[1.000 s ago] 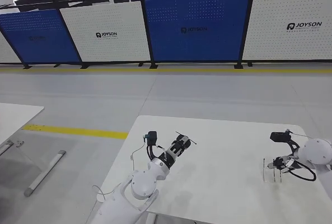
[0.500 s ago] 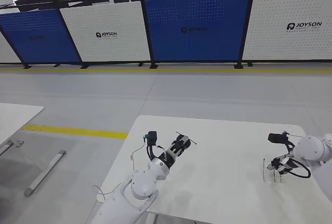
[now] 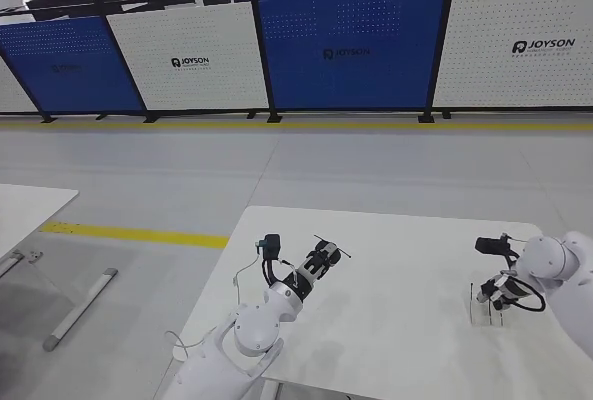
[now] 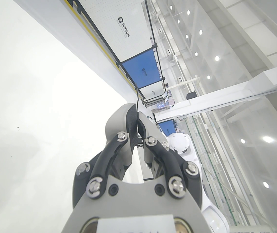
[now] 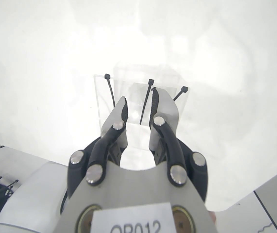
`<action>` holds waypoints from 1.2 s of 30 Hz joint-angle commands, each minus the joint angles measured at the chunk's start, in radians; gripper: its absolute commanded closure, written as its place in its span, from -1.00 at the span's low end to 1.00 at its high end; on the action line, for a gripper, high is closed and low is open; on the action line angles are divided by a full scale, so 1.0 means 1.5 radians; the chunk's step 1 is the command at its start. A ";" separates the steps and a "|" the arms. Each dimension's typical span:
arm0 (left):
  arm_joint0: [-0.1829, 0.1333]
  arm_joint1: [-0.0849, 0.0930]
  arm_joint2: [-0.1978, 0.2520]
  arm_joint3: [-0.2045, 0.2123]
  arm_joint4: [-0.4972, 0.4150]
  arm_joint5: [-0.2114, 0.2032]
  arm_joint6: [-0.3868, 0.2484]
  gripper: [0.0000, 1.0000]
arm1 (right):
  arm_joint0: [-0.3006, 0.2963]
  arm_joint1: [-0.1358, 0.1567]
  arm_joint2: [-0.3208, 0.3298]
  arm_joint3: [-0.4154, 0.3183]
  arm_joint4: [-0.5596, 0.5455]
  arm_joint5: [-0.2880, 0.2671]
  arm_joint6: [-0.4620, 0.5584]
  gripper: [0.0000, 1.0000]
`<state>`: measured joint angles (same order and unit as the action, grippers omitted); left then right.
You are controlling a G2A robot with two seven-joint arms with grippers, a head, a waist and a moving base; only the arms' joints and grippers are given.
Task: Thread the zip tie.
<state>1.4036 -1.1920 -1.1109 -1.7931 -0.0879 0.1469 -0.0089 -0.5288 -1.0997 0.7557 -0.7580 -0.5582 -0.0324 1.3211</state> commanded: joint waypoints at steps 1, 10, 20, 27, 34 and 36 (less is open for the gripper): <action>0.000 0.000 0.000 0.000 0.000 0.000 0.000 1.00 | 0.006 -0.005 -0.005 0.014 0.001 -0.001 -0.002 0.52; 0.000 0.000 0.000 0.000 0.000 0.000 0.000 1.00 | 0.029 -0.029 -0.029 0.065 -0.007 0.006 -0.007 0.52; 0.000 0.000 0.000 0.000 0.000 0.000 0.000 1.00 | 0.053 -0.054 -0.046 0.122 -0.006 -0.006 -0.010 1.00; 0.000 0.000 0.000 0.000 0.000 0.000 0.000 1.00 | 0.062 -0.063 -0.049 0.141 -0.008 -0.021 -0.013 1.00; 0.000 0.000 0.000 0.000 0.000 0.000 0.000 1.00 | 0.051 -0.055 -0.040 0.117 -0.027 -0.019 -0.034 1.00; 0.000 0.000 0.000 0.000 0.000 0.000 0.000 1.00 | 0.038 -0.047 -0.030 0.095 -0.030 -0.016 -0.045 1.00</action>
<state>1.4036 -1.1920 -1.1109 -1.7931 -0.0879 0.1469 -0.0089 -0.4629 -1.1765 0.7035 -0.6008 -0.6030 -0.0586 1.2604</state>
